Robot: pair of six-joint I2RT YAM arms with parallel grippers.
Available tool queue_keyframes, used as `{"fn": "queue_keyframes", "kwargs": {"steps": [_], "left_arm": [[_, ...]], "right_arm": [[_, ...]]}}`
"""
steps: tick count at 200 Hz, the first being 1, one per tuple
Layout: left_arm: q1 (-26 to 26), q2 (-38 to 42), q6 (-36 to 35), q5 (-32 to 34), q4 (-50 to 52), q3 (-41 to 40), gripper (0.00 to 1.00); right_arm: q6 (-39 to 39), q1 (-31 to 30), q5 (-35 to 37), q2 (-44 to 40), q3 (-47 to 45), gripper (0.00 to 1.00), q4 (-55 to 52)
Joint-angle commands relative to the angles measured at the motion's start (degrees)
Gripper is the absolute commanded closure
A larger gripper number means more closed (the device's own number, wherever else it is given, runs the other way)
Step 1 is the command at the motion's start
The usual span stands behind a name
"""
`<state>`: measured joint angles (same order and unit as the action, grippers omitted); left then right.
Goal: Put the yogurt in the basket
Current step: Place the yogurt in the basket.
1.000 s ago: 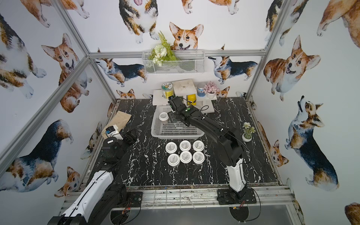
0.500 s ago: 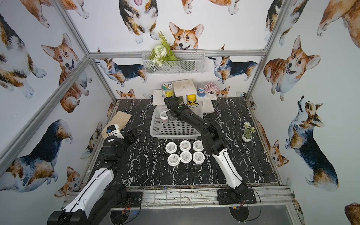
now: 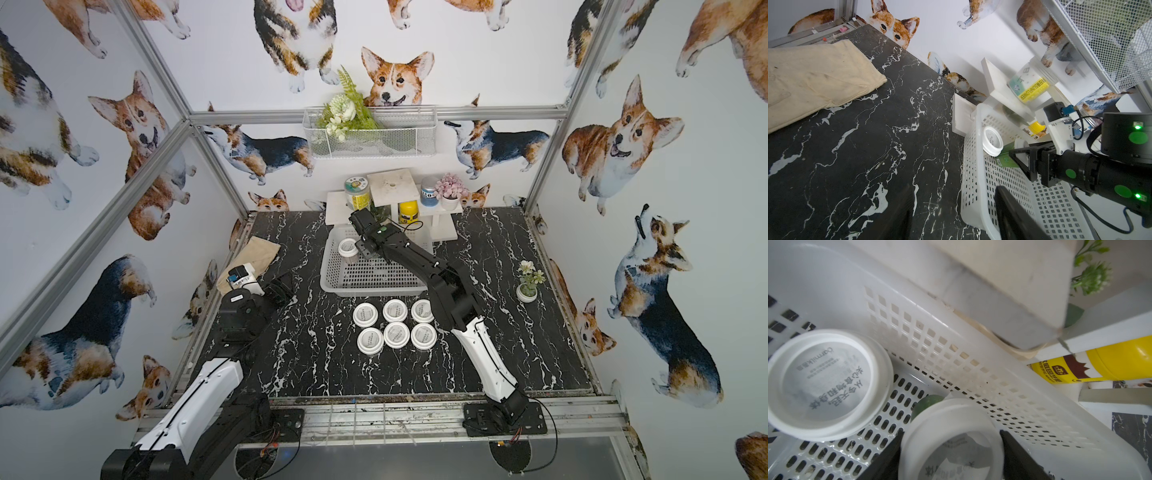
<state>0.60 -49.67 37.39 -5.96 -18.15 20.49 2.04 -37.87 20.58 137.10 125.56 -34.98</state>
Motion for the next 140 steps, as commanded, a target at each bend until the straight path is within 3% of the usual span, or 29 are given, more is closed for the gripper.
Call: {"fn": "queue_keyframes", "kwargs": {"steps": [1,41,99,140], "left_arm": [[0.01,0.37,-0.71,0.09,-1.89,-0.01,0.33],[0.01,0.27,-0.75,0.11,-1.91,-0.01,0.33],[0.01,0.45,-0.74,0.22,-1.86,-0.1,0.33],[0.01,0.89,-0.73,0.42,-1.78,-0.23,0.33]], "right_arm": [[0.51,-0.61,1.04,0.53,-0.05,0.28,0.35],[0.16,-0.8,0.79,0.11,-0.14,0.24,0.7],[-0.09,-0.83,0.42,-0.29,-0.22,0.08,0.53],[-1.28,-0.8,-0.97,-3.77,-2.59,0.05,1.42]]}}
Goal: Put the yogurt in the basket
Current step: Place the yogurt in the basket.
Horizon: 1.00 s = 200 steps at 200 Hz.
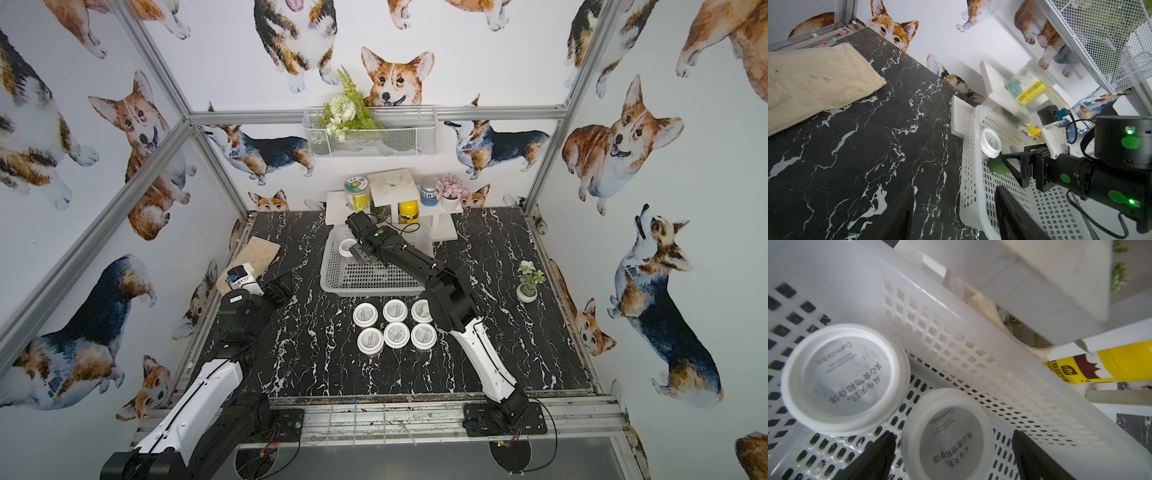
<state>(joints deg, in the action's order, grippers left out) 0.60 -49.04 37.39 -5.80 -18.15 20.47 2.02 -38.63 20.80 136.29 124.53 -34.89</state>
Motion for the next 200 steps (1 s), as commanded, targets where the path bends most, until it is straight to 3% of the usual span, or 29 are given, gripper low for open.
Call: {"fn": "queue_keyframes", "kwargs": {"steps": [1,47,97,142,200], "left_arm": [[0.01,0.3,-0.73,0.22,-1.79,-0.19,0.33],[-0.01,1.08,-0.66,0.7,-1.8,-0.61,0.34],[0.01,0.61,-0.74,0.58,-1.89,-0.43,0.34],[-0.05,0.71,-0.65,0.73,-1.83,-0.52,0.34],[-0.08,0.08,-0.64,0.88,-1.8,-0.25,0.34]], "right_arm": [[-1.29,-0.04,-1.32,-3.09,-1.74,0.05,1.46],[-5.98,1.03,-11.44,-14.22,-13.39,0.07,9.09],[-15.9,9.64,-27.91,-23.77,-31.97,0.15,21.69],[-23.47,15.93,-45.42,-22.15,-37.65,0.21,30.0],[-26.16,16.04,-50.13,-18.32,-36.93,0.22,32.02]]}}
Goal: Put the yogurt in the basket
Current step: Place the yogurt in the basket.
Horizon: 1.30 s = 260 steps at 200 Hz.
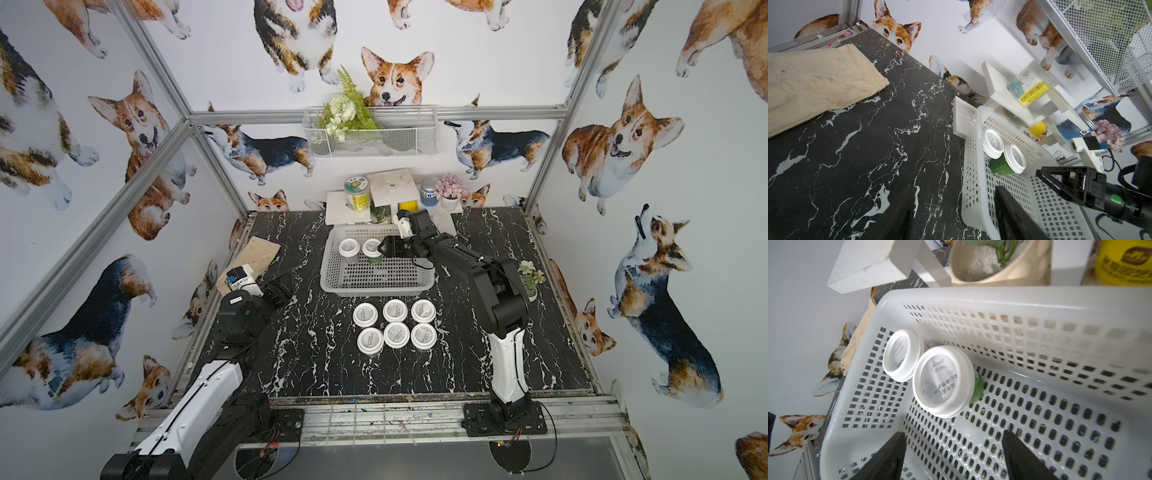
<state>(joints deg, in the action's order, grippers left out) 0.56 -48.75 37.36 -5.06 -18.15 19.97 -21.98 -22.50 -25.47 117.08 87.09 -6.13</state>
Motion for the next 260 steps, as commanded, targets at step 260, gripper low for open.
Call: {"fn": "queue_keyframes", "kwargs": {"steps": [260], "left_arm": [[-0.03,-0.24,-0.54,-0.13,-2.22,0.21,0.34]], "right_arm": [[-2.1,-2.03,0.14,10.35,10.9,0.33,-1.76]]}}
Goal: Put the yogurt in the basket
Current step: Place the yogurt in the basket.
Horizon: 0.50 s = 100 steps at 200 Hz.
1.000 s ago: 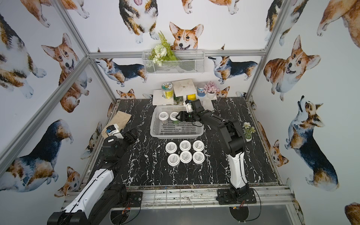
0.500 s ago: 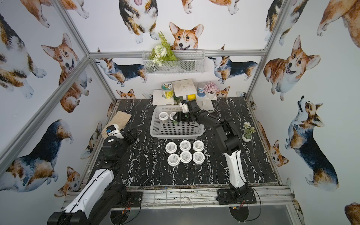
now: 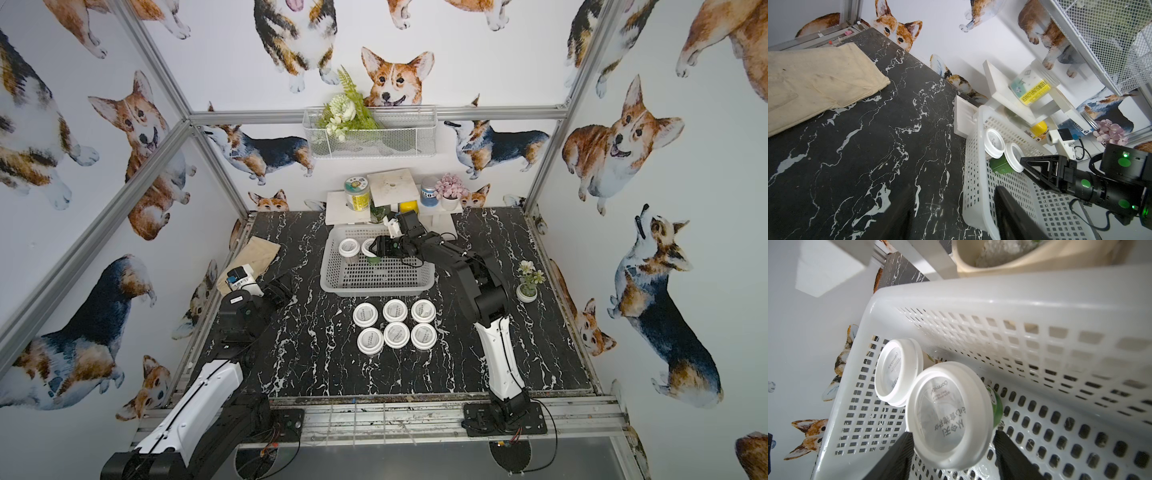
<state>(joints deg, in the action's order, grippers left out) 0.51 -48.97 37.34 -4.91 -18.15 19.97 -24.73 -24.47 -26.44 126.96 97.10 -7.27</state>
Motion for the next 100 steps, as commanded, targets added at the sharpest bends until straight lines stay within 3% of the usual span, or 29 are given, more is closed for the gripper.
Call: {"fn": "queue_keyframes", "kwargs": {"steps": [1,100], "left_arm": [[0.01,-0.05,-0.52,-0.28,-2.23,0.18,0.34],[0.01,0.18,-0.5,-0.17,-2.23,0.09,0.34]], "right_arm": [[0.65,-0.1,1.11,0.48,0.94,0.33,-0.63],[0.16,-0.05,1.65,3.45,4.57,0.33,-0.39]]}}
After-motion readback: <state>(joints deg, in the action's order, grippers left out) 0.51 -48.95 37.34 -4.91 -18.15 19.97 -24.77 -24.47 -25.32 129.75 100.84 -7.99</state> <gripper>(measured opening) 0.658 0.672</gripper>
